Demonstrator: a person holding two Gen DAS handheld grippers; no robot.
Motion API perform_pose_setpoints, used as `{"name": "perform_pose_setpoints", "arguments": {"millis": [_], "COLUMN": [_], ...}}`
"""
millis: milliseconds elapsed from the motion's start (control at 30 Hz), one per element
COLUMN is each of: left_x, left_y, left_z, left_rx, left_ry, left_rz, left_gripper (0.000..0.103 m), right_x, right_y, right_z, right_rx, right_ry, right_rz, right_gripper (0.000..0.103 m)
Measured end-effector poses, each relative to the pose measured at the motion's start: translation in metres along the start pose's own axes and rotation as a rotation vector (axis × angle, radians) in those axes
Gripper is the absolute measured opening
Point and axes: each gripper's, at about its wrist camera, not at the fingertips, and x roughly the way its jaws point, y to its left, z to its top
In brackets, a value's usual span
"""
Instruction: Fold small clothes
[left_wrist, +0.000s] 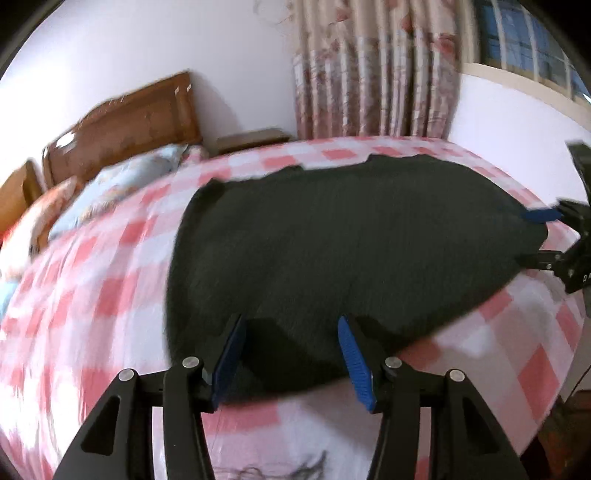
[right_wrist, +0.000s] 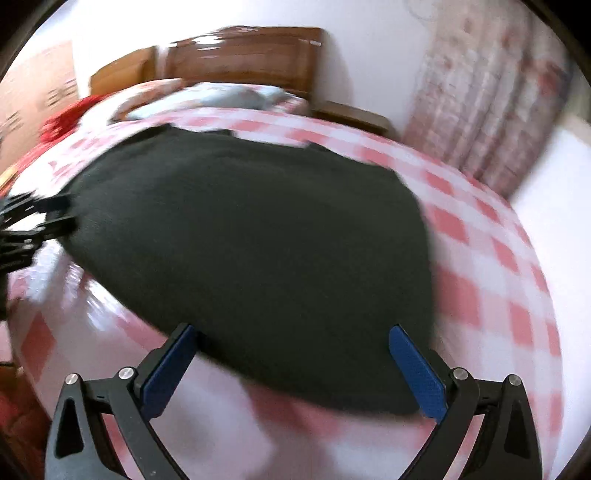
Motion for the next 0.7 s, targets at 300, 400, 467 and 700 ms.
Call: {"name": "perform_pose_setpoints", "arguments": {"millis": [300, 400, 467, 700], "left_x": [-0.028, -0.024, -0.007, 0.080], "left_y": [0.022, 0.018, 0.008, -0.016], "left_z": [0.027, 0.058, 0.081, 0.122], "left_rx": [-0.088, -0.093, -0.054, -0.031], "left_ry": [-0.052, -0.113, -0.125, -0.025], "left_rz": [0.106, 0.027, 0.005, -0.035], "left_gripper": [0.052, 0.052, 0.052, 0.052], "right_x": [-0.029, -0.031, -0.029, -0.013], "right_y": [-0.093, -0.098, -0.095, -0.069], "right_z": [-0.074, -0.078, -0.077, -0.058], "right_rx": [0.556, 0.622, 0.640, 0.694], "right_ry": [0.004, -0.019, -0.047, -0.115], "right_rz": [0.068, 0.111, 0.125, 0.261], "right_gripper": [0.103, 0.103, 0.103, 0.103]}}
